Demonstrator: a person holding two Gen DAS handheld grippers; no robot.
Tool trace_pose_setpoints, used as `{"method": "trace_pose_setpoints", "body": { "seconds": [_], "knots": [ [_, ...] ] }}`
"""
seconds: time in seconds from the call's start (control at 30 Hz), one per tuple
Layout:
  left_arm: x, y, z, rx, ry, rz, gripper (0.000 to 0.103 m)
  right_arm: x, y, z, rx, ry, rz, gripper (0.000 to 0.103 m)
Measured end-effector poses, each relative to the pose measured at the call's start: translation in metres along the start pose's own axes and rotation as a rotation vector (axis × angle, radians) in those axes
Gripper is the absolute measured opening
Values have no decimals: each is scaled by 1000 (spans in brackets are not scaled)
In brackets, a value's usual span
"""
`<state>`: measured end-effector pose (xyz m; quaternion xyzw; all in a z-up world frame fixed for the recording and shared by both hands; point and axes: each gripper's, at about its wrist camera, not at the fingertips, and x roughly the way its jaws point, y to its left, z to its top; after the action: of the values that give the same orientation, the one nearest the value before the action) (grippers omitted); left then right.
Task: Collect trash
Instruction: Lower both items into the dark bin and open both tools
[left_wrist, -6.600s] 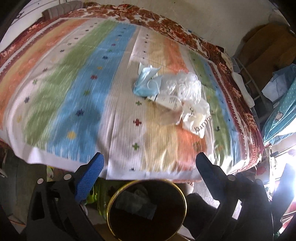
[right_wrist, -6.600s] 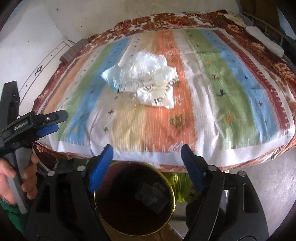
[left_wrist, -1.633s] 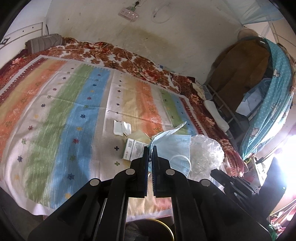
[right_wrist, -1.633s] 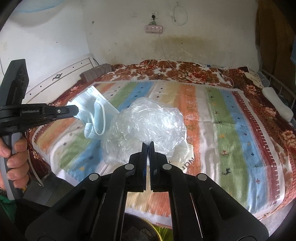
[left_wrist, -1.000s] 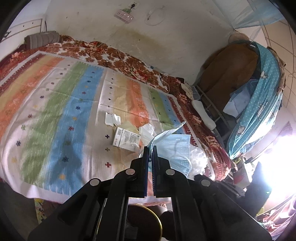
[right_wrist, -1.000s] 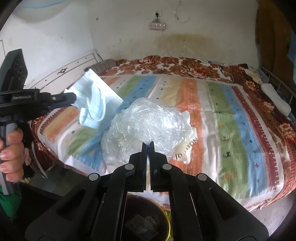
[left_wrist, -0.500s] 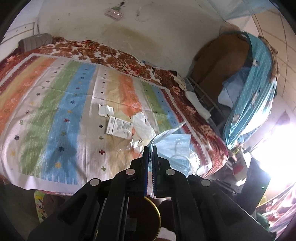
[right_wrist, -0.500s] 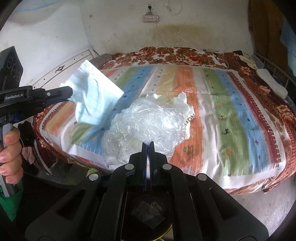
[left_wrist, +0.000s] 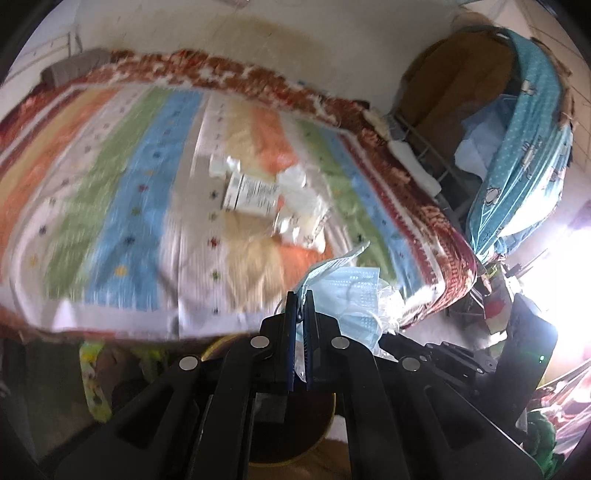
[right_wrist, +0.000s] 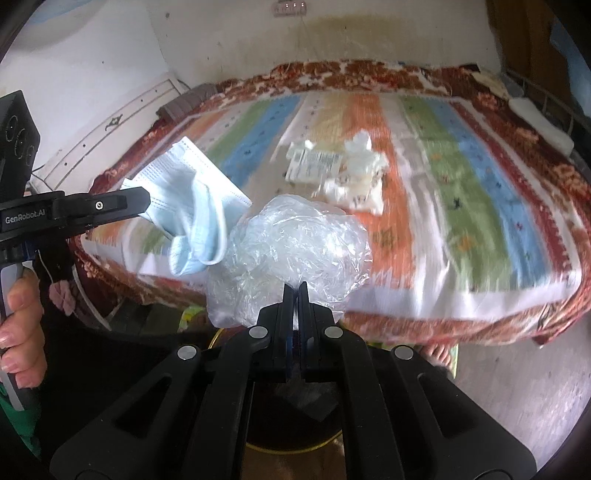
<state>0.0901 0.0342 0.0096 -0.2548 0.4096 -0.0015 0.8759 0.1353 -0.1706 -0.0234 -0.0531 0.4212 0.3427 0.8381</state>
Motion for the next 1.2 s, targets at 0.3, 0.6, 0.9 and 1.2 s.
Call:
{"method": "trace_pose_setpoints", "body": {
  "seconds": [0.3, 0.6, 0.9, 1.2],
  "knots": [
    [15, 5, -16, -29, 86, 38, 3, 14, 5, -26, 5, 73, -29, 1],
    [54, 17, -33, -83, 227, 123, 3, 41, 6, -41, 20, 186, -56, 1],
    [82, 27, -43, -117, 324, 181, 3, 66, 0, -52, 54, 294, -65, 2],
    [100, 41, -48, -179, 386, 201, 6, 89, -8, -64, 97, 390, -72, 4]
  ]
}}
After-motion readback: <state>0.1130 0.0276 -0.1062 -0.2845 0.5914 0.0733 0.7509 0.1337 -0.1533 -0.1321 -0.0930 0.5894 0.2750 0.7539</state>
